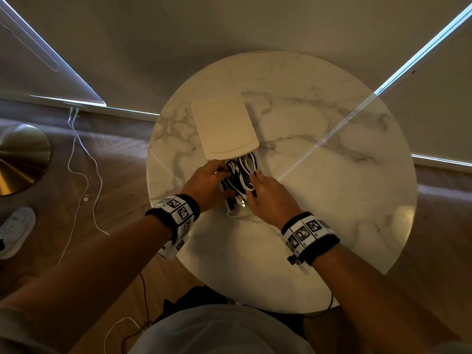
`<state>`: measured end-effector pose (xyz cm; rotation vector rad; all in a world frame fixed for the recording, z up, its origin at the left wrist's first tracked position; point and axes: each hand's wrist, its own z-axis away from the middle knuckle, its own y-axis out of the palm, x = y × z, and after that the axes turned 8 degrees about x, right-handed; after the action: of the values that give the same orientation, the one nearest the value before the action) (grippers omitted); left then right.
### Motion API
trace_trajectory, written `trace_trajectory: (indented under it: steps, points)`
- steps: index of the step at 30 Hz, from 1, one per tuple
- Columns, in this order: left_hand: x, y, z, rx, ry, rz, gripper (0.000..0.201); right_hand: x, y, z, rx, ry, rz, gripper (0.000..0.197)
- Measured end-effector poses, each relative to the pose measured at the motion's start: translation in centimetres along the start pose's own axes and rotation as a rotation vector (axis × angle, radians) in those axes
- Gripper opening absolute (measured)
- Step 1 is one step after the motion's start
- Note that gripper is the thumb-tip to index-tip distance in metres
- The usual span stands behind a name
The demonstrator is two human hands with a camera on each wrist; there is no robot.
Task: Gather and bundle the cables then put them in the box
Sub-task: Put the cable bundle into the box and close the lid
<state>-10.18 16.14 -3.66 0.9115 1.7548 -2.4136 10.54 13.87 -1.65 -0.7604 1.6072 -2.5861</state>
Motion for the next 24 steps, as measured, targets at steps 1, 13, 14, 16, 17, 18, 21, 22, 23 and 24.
trace_trajectory:
  steps: [1,13,14,16,17,18,21,22,23,24]
  points:
    - [0.1,0.0,0.1,-0.014,0.019,-0.01,0.054,0.2,0.4,0.2,-0.008,0.019,-0.015,0.054]
    - [2.4,-0.7,0.1,-0.217,0.144,0.222,0.023,0.6,4.7,-0.6,-0.153,0.007,0.163,0.055]
    - [2.8,-0.9,0.1,-0.243,0.112,0.236,0.026,0.5,4.9,-0.6,-0.15,0.006,0.185,0.056]
    - [3.3,-1.3,0.0,-0.25,-0.015,0.276,0.035,0.5,5.0,-0.7,-0.144,0.009,0.218,0.061]
    - [3.4,-1.5,0.0,-0.239,-0.093,0.311,0.041,0.5,4.9,-0.8,-0.144,0.012,0.228,0.063]
    - [3.5,-1.6,-0.2,-0.224,-0.161,0.348,0.047,0.6,4.8,-0.9,-0.143,0.015,0.234,0.065]
    - [3.8,-2.2,-1.3,-0.143,-0.263,0.467,0.061,1.0,4.4,-1.1,-0.138,0.011,0.248,0.069]
    - [4.0,-2.4,-1.9,-0.115,-0.264,0.512,0.065,1.2,4.3,-1.2,-0.136,0.01,0.252,0.07]
    - [4.2,-2.6,-2.4,-0.094,-0.265,0.536,0.067,1.2,4.2,-1.4,-0.133,0.01,0.254,0.07]
    - [4.4,-2.8,-2.8,-0.077,-0.277,0.537,0.068,1.3,4.2,-1.6,-0.135,0.01,0.256,0.071]
